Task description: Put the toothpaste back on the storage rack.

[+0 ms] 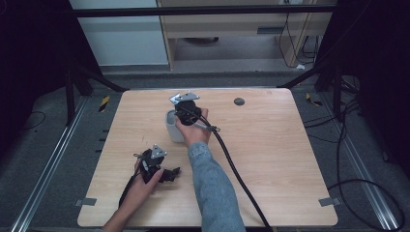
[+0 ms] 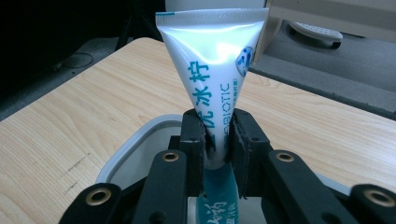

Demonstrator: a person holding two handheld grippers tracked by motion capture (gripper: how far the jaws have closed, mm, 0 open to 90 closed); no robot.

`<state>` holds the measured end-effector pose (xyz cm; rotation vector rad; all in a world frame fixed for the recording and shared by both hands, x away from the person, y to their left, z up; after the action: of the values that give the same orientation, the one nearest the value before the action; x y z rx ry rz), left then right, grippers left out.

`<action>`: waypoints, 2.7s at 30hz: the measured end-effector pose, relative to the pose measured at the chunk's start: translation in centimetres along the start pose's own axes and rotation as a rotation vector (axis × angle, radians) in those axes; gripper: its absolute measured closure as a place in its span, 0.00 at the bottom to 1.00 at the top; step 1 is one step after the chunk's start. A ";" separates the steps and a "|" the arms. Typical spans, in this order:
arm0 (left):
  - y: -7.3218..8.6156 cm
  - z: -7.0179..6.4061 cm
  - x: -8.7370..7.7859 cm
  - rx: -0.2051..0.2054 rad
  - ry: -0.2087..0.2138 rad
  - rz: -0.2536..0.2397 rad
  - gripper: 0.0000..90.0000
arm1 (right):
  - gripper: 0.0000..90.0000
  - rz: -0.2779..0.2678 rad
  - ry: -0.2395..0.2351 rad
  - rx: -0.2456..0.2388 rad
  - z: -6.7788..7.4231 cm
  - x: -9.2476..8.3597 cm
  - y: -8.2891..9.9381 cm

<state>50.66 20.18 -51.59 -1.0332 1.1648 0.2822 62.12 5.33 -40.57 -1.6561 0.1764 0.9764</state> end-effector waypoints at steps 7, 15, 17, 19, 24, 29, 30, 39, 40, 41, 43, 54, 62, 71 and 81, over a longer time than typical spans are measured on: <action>0.0 0.0 0.0 0.000 0.000 0.000 0.00 | 0.83 0.000 -0.004 0.001 0.0 -0.2 0.0; 0.0 0.0 0.0 0.000 0.000 0.000 0.00 | 0.82 -0.004 -0.005 -0.005 0.0 -0.7 0.0; 0.0 0.0 0.0 0.000 0.000 0.000 0.00 | 0.82 -0.005 -0.002 -0.005 -0.1 -0.9 0.0; 0.0 0.0 0.0 0.000 0.000 0.000 0.00 | 0.81 -0.007 -0.003 0.003 -0.1 -1.0 0.1; 0.0 0.0 0.0 0.000 0.000 0.000 0.00 | 0.82 -0.010 -0.012 0.004 -0.1 -1.6 0.3; 0.0 0.0 0.0 0.000 0.001 0.000 0.00 | 0.82 -0.009 -0.010 0.000 -0.3 -2.1 0.4; 0.0 0.0 0.0 0.000 0.001 0.000 0.00 | 0.81 -0.011 -0.007 -0.004 -0.4 -2.2 0.4; 0.0 0.0 0.0 0.002 0.002 0.000 0.00 | 0.80 0.002 -0.004 -0.007 -1.1 -3.6 0.3; 0.0 0.0 0.0 0.001 0.002 0.000 0.00 | 0.80 0.003 -0.002 -0.011 -1.2 -3.8 0.3; 0.0 0.0 0.0 0.001 0.002 -0.001 0.00 | 0.80 0.006 -0.002 -0.011 -1.3 -4.0 0.3; 0.0 0.0 0.0 0.001 0.002 0.000 0.00 | 0.80 0.008 0.001 -0.020 -1.6 -4.4 0.4; -0.1 0.0 0.0 0.000 0.001 0.000 0.00 | 0.72 0.015 -0.025 -0.025 -3.2 -7.7 0.6; -0.1 0.0 0.1 -0.003 0.000 -0.001 0.00 | 0.60 0.023 -0.038 -0.028 -4.0 -9.4 0.8; -0.1 0.0 0.1 -0.003 0.000 -0.001 0.00 | 0.34 0.012 -0.052 -0.006 -5.2 -10.3 1.5; -0.1 0.0 0.1 -0.002 -0.001 -0.001 0.00 | 0.17 0.004 -0.031 0.001 -7.0 -11.0 2.3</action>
<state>50.75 20.10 -51.58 -1.0356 1.1637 0.2832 57.23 -5.55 -34.79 -1.6396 0.1598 1.0039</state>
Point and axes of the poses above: each handheld gripper's, and its own axes: x roughly forward along the jaws, y roughly out of its underside, z roughly to its left, the point moved 1 cm from there along x, roughly forward along the jaws, and after that the axes turned 14 degrees about z, right-handed, at the moved point
